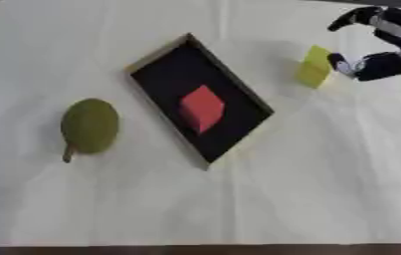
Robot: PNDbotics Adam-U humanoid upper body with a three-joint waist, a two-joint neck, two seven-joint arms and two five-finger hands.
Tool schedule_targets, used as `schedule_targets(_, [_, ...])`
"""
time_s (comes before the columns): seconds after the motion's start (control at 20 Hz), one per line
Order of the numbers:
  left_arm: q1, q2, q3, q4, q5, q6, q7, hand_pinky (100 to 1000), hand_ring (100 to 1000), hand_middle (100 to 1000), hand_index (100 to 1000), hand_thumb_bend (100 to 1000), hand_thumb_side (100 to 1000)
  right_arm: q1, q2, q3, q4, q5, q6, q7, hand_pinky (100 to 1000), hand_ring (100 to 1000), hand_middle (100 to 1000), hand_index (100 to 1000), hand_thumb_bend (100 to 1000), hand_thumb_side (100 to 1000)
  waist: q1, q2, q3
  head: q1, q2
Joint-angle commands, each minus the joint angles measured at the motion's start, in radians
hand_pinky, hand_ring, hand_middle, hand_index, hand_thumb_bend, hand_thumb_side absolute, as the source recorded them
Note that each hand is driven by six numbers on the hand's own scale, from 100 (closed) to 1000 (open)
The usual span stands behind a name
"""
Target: Pick up objects on the table and place them in the box.
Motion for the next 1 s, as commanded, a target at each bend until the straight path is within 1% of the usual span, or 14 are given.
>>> schedule_targets(0.05, [-0.004,0.012,0.002,-0.018,-0.001,0.003,-0.001,736,727,772,800,100,563,-0.022,-0.019,-0.008,0.001,-0.017,0.015,0.004,1000,981,869,859,170,333,0.003,-0.022,-0.001,-0.003,0.004])
schedule_targets(0.15, [-0.003,0.011,0.002,-0.018,0.000,0.003,-0.002,736,727,772,800,100,562,-0.024,-0.016,-0.003,0.010,-0.014,0.018,0.008,1000,983,872,861,181,328,0.002,-0.022,-0.001,-0.004,0.005])
schedule_targets(0.25, [-0.003,0.011,0.003,-0.018,0.000,0.003,-0.002,736,726,771,800,100,560,-0.024,-0.013,0.003,0.017,-0.014,0.014,0.019,1000,984,875,865,194,299,0.002,-0.022,0.000,-0.003,0.005])
schedule_targets(0.4, [-0.004,0.011,0.003,-0.018,0.000,0.003,-0.002,735,726,771,800,100,556,-0.021,-0.010,0.011,0.020,-0.020,0.006,0.042,1000,985,877,870,199,261,0.001,-0.022,0.000,-0.001,0.006])
schedule_targets(0.6, [-0.004,0.009,0.003,-0.018,0.001,0.004,-0.003,735,725,770,800,100,556,-0.020,-0.005,0.016,0.023,-0.026,0.005,0.062,1000,986,879,873,190,234,-0.001,-0.020,0.002,0.001,0.005])
schedule_targets(0.7, [-0.004,0.009,0.003,-0.018,0.001,0.005,-0.003,735,724,769,799,100,556,-0.022,0.000,0.017,0.029,-0.031,0.007,0.070,1000,986,880,876,178,196,-0.002,-0.020,0.003,0.001,0.005])
schedule_targets(0.75, [-0.003,0.008,0.003,-0.018,0.001,0.005,-0.004,734,724,769,799,100,556,-0.023,0.001,0.018,0.029,-0.033,0.006,0.074,1000,987,882,880,155,135,-0.003,-0.019,0.003,0.001,0.007])
schedule_targets(0.8, [-0.002,0.008,0.004,-0.018,0.001,0.005,-0.004,734,723,768,799,100,552,-0.023,0.002,0.019,0.028,-0.035,0.003,0.080,1000,988,884,883,118,100,-0.003,-0.019,0.004,0.002,0.007])
schedule_targets(0.85, [-0.002,0.008,0.004,-0.018,0.000,0.006,-0.005,734,722,767,799,100,549,-0.023,0.002,0.019,0.028,-0.035,-0.001,0.085,1000,989,885,884,100,145,-0.004,-0.019,0.004,0.002,0.008])
schedule_targets(0.9, [-0.002,0.008,0.004,-0.018,0.001,0.006,-0.005,734,722,767,799,100,547,-0.023,0.003,0.019,0.029,-0.033,-0.004,0.089,1000,989,886,885,100,187,-0.005,-0.018,0.003,0.002,0.008])
schedule_targets(1.0, [-0.002,0.007,0.004,-0.018,0.001,0.007,-0.006,733,719,765,799,100,547,-0.024,0.006,0.019,0.037,-0.024,-0.010,0.092,1000,989,889,887,100,236,-0.006,-0.018,0.003,0.003,0.008])
